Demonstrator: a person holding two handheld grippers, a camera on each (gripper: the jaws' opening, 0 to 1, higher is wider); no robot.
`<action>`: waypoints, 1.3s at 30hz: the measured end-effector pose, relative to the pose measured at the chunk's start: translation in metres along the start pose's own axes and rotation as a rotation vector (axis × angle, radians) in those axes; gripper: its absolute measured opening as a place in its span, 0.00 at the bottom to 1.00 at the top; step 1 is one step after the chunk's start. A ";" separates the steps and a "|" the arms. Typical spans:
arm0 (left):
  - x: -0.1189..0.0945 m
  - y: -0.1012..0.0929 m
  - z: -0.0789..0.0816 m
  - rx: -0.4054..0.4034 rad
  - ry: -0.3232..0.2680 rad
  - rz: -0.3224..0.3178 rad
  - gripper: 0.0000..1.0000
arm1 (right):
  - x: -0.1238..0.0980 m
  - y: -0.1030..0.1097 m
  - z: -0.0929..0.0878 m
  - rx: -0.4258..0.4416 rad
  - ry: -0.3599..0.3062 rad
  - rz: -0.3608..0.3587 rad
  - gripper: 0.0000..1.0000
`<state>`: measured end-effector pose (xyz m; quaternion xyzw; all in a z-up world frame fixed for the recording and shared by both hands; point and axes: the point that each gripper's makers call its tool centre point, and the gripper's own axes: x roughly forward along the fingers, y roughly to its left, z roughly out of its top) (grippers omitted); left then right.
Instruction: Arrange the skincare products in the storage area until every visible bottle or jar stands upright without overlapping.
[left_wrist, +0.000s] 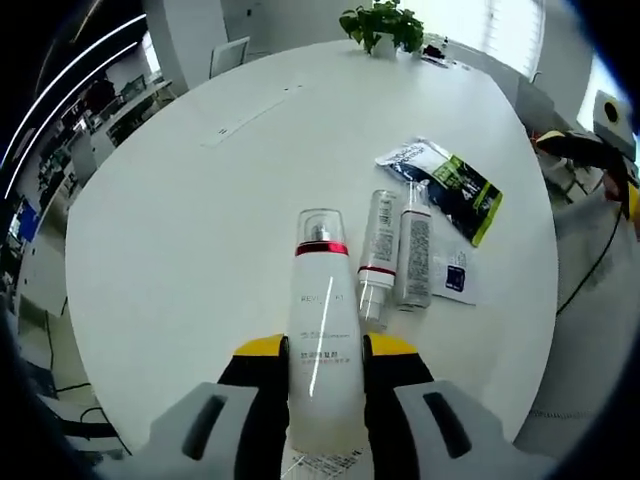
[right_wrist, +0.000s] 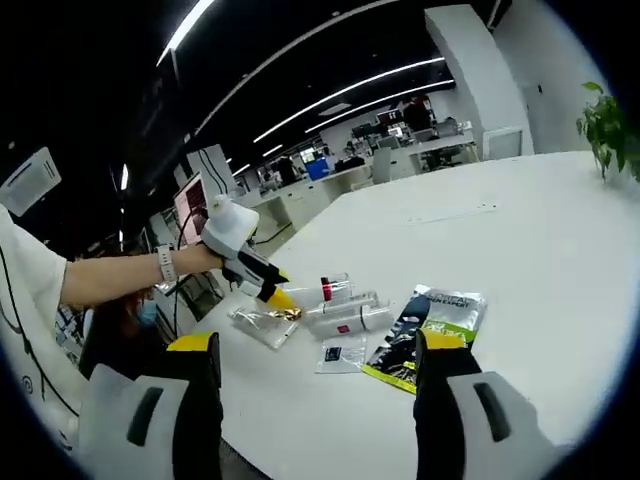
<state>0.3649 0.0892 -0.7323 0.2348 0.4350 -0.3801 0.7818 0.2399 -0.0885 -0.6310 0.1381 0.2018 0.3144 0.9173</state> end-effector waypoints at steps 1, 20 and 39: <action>-0.001 0.001 -0.001 -0.012 0.000 -0.001 0.23 | 0.003 -0.004 0.000 0.016 0.000 0.002 0.76; -0.017 -0.009 -0.016 -0.114 -0.008 -0.026 0.23 | 0.074 0.029 -0.015 0.196 0.093 0.186 0.60; -0.027 -0.039 -0.037 -0.247 -0.042 -0.082 0.23 | 0.127 0.050 -0.066 0.464 0.209 0.250 0.50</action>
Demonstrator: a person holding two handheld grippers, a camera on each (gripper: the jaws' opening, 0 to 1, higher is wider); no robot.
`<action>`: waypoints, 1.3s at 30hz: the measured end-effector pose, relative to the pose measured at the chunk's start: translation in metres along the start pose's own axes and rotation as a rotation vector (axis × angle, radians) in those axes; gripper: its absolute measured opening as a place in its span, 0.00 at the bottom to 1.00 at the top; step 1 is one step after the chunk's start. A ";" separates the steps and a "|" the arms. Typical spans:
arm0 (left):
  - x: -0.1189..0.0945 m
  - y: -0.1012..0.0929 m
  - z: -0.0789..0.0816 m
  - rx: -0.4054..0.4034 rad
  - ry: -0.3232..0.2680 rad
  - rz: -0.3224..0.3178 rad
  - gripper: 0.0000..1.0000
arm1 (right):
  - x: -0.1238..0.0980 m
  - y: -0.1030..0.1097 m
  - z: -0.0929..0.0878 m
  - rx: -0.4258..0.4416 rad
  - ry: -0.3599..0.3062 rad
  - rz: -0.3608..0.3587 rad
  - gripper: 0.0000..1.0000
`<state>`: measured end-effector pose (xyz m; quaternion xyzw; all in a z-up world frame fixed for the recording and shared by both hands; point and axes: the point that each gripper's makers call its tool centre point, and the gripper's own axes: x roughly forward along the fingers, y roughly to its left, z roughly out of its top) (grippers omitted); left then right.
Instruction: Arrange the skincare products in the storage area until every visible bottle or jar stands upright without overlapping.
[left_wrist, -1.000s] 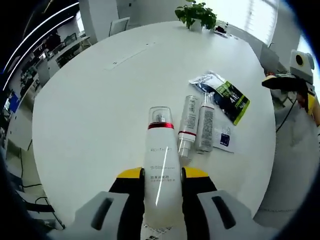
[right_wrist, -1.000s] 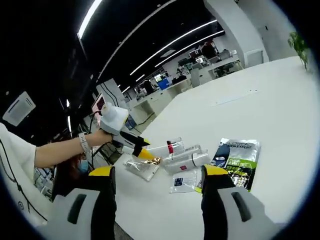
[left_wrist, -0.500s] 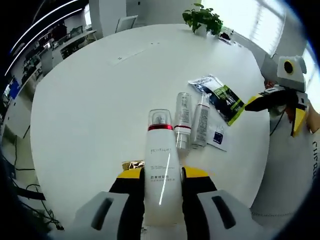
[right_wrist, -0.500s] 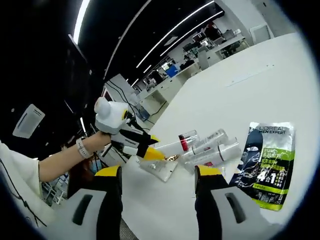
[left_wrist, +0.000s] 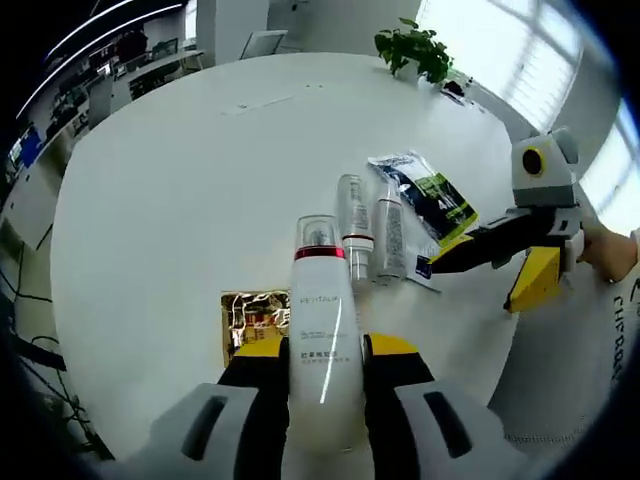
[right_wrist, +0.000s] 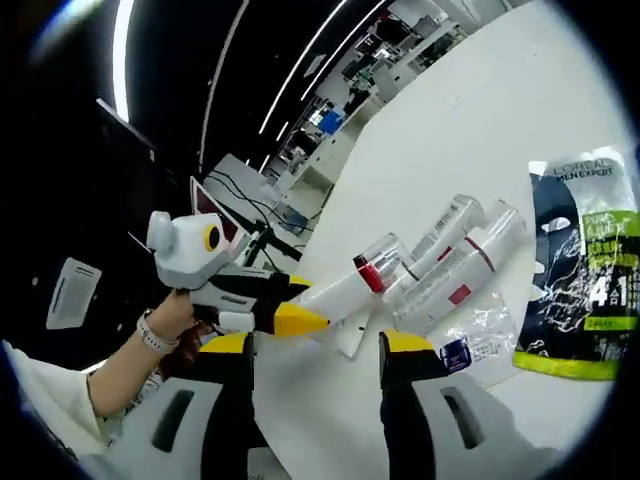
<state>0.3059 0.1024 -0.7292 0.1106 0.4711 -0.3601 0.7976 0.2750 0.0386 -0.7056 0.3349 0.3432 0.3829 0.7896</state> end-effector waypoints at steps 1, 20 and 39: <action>0.000 0.001 -0.001 -0.003 -0.001 -0.001 0.23 | 0.002 -0.002 -0.002 0.018 0.005 -0.004 0.50; -0.009 -0.013 -0.013 -0.111 -0.044 -0.047 0.23 | 0.042 -0.014 -0.012 0.154 -0.014 -0.033 0.51; -0.017 -0.038 -0.014 -0.115 -0.107 -0.049 0.24 | 0.054 -0.019 0.000 0.319 -0.071 -0.019 0.45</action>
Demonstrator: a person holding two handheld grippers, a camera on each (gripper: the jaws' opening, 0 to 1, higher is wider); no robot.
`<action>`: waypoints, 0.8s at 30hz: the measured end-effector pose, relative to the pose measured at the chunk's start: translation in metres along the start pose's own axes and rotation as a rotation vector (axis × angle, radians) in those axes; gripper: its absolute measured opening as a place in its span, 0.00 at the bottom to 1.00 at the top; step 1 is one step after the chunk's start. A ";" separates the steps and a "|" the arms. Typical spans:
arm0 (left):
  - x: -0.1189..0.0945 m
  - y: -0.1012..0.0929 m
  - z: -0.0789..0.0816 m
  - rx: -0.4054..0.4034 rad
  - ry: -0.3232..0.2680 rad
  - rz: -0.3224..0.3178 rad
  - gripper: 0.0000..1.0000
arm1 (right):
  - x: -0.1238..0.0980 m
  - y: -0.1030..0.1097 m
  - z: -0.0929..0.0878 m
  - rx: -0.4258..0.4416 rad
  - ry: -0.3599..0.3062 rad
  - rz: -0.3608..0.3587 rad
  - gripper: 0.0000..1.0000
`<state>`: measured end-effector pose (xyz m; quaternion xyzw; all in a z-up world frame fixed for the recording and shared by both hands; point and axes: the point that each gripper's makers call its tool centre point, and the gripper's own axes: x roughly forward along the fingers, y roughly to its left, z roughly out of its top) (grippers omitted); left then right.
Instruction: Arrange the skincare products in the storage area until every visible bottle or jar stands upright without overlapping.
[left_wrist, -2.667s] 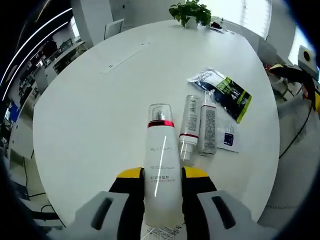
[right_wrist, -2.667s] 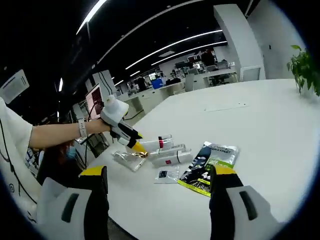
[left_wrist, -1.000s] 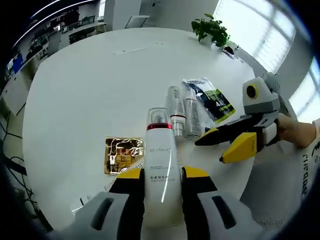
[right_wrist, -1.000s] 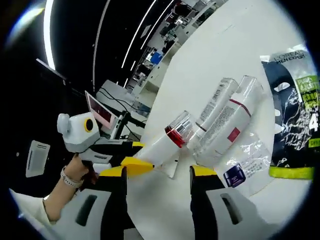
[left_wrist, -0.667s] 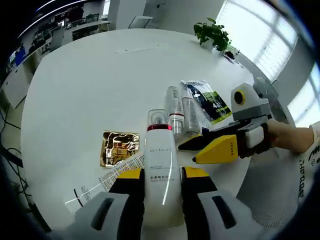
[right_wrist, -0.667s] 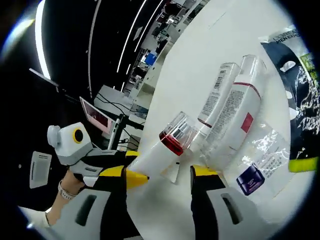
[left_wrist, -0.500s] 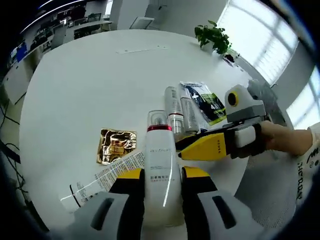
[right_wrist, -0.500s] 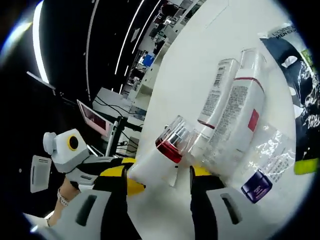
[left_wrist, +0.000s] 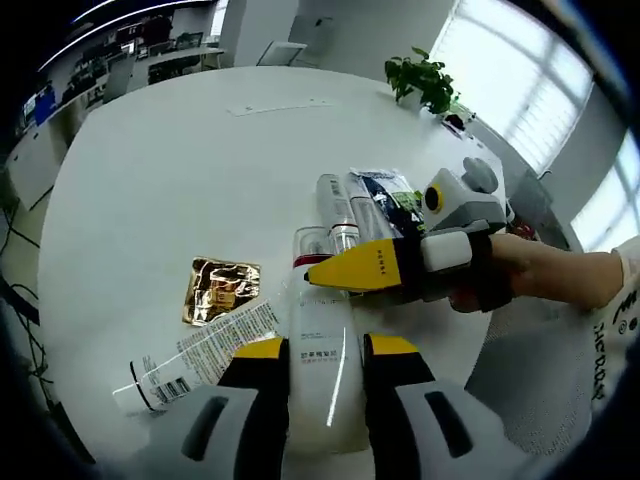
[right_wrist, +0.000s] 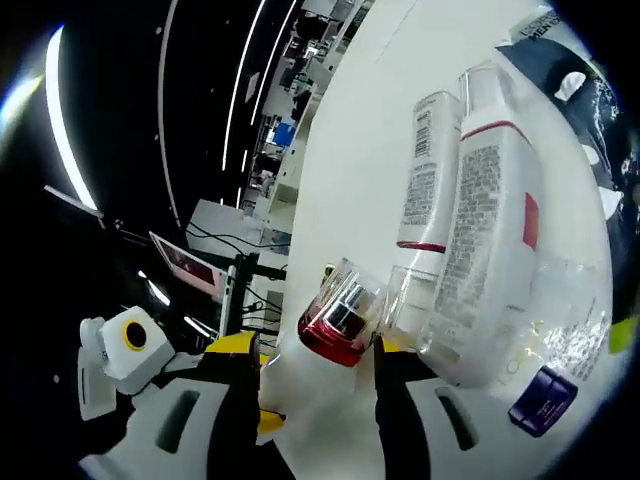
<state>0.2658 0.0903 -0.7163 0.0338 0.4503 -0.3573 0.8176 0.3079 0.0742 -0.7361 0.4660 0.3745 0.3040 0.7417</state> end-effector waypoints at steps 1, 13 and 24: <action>0.000 0.000 0.003 0.007 -0.014 0.003 0.24 | 0.000 0.000 0.000 0.006 -0.001 0.001 0.45; -0.001 -0.018 0.012 0.099 -0.104 0.027 0.24 | -0.012 0.010 0.011 0.058 -0.025 0.044 0.38; -0.002 -0.039 0.020 0.225 -0.135 0.078 0.24 | -0.028 0.021 0.023 0.084 -0.059 0.086 0.34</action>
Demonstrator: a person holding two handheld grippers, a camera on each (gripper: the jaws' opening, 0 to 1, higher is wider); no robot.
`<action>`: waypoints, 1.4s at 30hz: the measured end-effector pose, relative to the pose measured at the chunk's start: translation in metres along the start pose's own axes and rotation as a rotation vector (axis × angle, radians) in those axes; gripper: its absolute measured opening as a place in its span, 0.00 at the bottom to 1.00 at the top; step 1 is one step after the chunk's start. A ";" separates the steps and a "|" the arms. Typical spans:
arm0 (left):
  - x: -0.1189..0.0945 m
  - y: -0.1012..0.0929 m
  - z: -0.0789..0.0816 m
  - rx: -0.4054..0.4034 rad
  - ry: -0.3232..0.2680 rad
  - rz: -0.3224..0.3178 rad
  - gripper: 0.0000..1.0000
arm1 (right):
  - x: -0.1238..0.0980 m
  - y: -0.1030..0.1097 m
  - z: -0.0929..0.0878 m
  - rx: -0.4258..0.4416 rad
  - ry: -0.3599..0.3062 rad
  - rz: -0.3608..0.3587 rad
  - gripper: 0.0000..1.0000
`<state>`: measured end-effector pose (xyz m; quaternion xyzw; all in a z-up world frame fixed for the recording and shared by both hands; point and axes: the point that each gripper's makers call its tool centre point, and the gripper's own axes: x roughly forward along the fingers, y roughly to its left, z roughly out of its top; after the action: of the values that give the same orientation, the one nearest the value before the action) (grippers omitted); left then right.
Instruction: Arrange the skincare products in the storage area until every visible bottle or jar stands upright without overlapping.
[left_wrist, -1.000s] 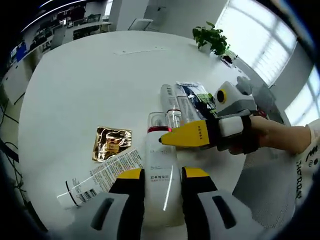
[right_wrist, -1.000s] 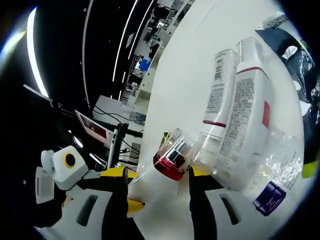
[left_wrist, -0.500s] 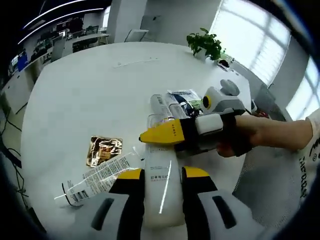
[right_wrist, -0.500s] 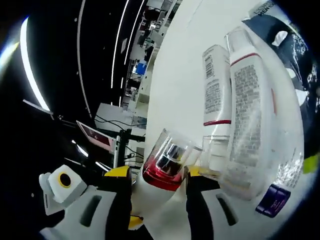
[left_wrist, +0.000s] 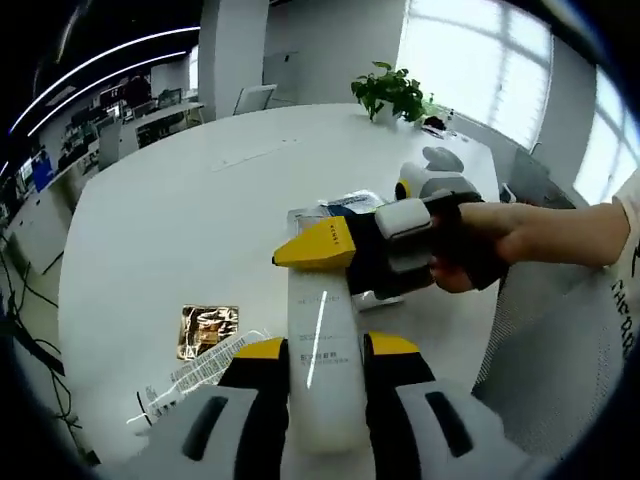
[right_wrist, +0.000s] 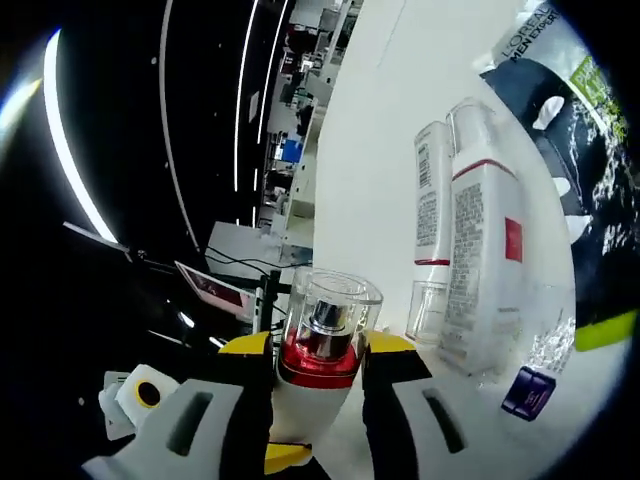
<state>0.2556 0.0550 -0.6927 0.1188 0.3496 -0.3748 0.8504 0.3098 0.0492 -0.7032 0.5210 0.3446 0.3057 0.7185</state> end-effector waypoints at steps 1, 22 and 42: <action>0.000 -0.001 0.001 0.021 -0.004 0.011 0.24 | -0.002 0.002 0.001 -0.005 -0.003 0.004 0.34; 0.008 -0.015 0.018 0.257 -0.029 0.078 0.26 | -0.040 0.033 0.021 -0.233 -0.041 0.061 0.28; 0.018 -0.044 0.024 0.299 -0.053 0.015 0.26 | -0.067 0.047 0.018 -0.588 0.007 0.030 0.27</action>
<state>0.2447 0.0037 -0.6854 0.2367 0.2664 -0.4192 0.8350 0.2817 -0.0015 -0.6426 0.2945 0.2360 0.4049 0.8328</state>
